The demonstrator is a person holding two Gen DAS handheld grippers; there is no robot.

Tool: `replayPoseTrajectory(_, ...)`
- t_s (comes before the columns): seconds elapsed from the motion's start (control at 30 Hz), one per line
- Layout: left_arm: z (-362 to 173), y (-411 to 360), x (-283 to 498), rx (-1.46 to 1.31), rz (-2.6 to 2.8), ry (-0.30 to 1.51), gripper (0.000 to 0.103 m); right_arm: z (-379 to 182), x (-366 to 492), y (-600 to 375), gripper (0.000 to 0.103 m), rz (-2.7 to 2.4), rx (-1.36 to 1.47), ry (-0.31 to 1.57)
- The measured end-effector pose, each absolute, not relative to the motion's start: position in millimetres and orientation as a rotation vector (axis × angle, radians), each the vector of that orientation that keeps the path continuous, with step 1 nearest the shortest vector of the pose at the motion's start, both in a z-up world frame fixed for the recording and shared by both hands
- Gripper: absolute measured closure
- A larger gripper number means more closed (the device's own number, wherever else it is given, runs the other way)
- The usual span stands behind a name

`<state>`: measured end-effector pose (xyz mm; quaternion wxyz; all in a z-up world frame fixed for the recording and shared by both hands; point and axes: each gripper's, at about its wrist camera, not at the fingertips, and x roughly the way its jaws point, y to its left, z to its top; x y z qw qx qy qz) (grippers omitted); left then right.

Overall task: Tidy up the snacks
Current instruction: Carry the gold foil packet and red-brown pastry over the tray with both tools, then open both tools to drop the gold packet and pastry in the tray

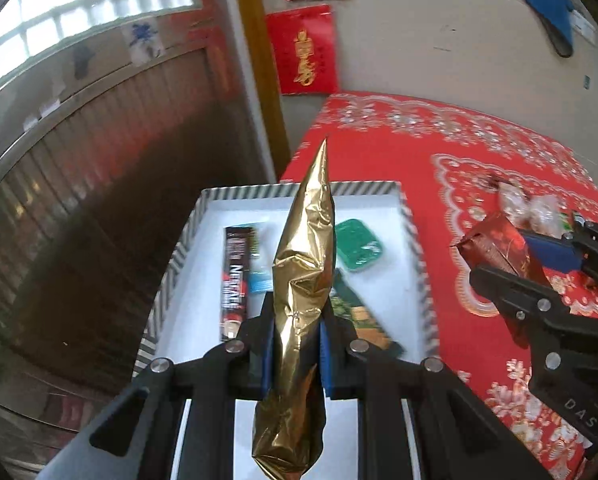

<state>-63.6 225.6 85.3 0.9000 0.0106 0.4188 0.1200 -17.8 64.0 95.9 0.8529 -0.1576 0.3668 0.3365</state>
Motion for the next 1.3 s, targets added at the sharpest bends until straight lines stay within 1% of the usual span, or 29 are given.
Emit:
replayPoseTrajectory(0.43,70.6,262.6,-44.3,0.017,0.303,0.905,0.083,77.3,0.0,112.0,0.068,0.754,-0.369,0.816)
replayPoseTrajectory(0.7,50.2,276.9,-31.8,-0.008,0.317,0.963,0.083,54.2,10.7,142.1,0.068,0.78,-0.394,0.877)
replayPoseTrajectory(1.0,40.0,281.8,-29.0,-0.013,0.325,0.986,0.082,32.2,17.6,153.9,0.068,0.828,-0.333,0.945)
replayPoseTrajectory(1.03,40.4,282.3,-29.1,-0.019,0.323,0.986,0.079,32.4,18.6,151.6,0.067,0.837,-0.304,0.953)
replayPoseTrajectory(1.1,39.4,283.2,-28.6,-0.036,0.309,0.996,0.079,34.6,19.8,145.7,0.065,0.858,-0.237,0.96)
replayPoseTrajectory(1.17,38.4,282.3,-29.8,-0.033,0.313,0.997,0.071,38.2,19.5,139.4,0.057,0.876,-0.182,0.953)
replayPoseTrajectory(1.2,38.4,281.5,-30.8,-0.03,0.32,0.995,0.068,40.0,17.4,136.5,0.056,0.876,-0.167,0.948)
replayPoseTrajectory(1.23,38.8,280.4,-32.1,-0.03,0.322,0.993,0.059,42.7,14.4,131.9,0.053,0.872,-0.157,0.938)
replayPoseTrajectory(1.27,39.8,279.0,-33.4,-0.033,0.322,0.988,0.049,43.8,12.9,129.6,0.052,0.869,-0.152,0.932)
replayPoseTrajectory(1.3,41.9,277.1,-35.6,-0.036,0.321,0.978,0.045,44.4,12.7,126.7,0.052,0.864,-0.146,0.926)
